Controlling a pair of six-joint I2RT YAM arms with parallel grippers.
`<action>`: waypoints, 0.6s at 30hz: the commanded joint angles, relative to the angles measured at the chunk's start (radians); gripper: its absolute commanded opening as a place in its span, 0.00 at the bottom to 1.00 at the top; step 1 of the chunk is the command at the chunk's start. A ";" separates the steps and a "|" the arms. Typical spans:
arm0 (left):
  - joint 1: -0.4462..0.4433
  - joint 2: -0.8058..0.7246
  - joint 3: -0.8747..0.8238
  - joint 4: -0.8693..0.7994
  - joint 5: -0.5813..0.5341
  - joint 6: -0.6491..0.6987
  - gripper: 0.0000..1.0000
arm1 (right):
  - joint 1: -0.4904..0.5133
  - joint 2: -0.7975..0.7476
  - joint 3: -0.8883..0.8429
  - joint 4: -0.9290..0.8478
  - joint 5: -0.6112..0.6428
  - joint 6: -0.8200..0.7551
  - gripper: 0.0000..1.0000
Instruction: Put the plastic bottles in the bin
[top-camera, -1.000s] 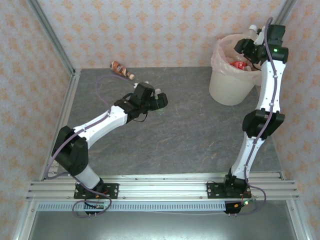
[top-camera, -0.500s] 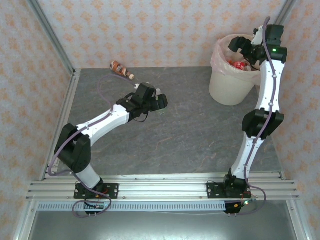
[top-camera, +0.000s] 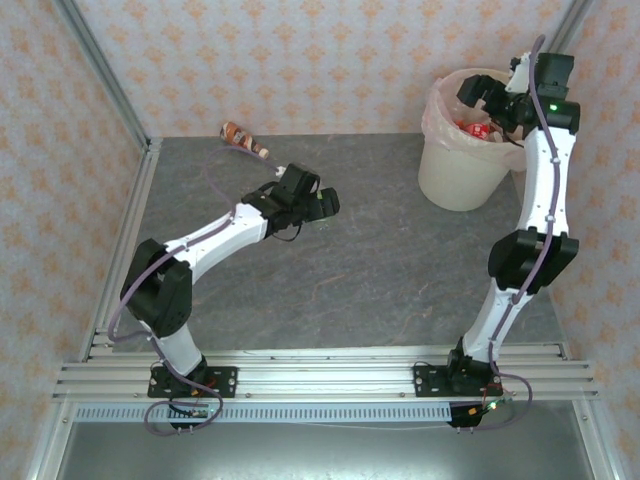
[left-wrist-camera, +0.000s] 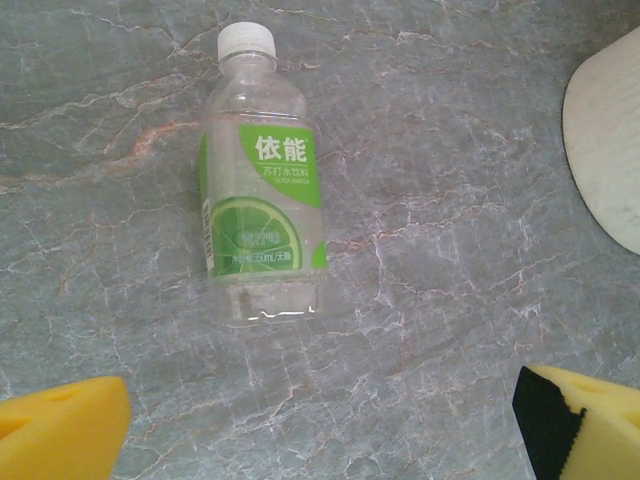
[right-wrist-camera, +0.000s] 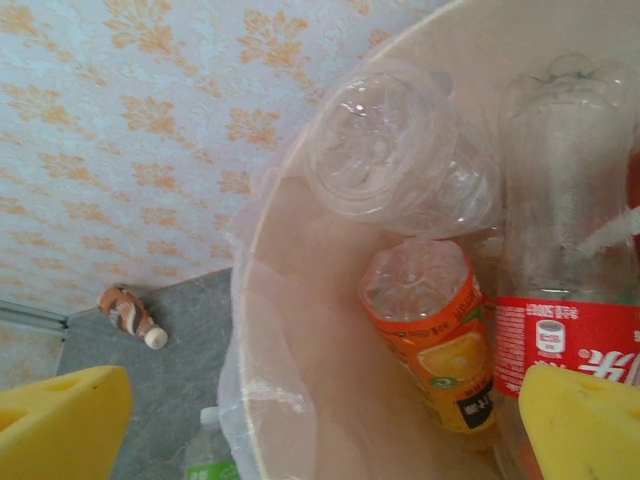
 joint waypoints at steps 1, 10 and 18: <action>-0.008 0.020 0.036 -0.040 -0.025 0.001 1.00 | 0.006 -0.018 -0.011 0.154 -0.124 0.058 0.99; -0.010 0.028 0.035 -0.058 -0.051 0.003 1.00 | 0.064 0.266 0.390 0.127 -0.151 0.090 0.99; -0.010 0.080 0.060 -0.075 -0.069 0.025 1.00 | 0.069 0.376 0.404 0.145 -0.004 0.140 0.99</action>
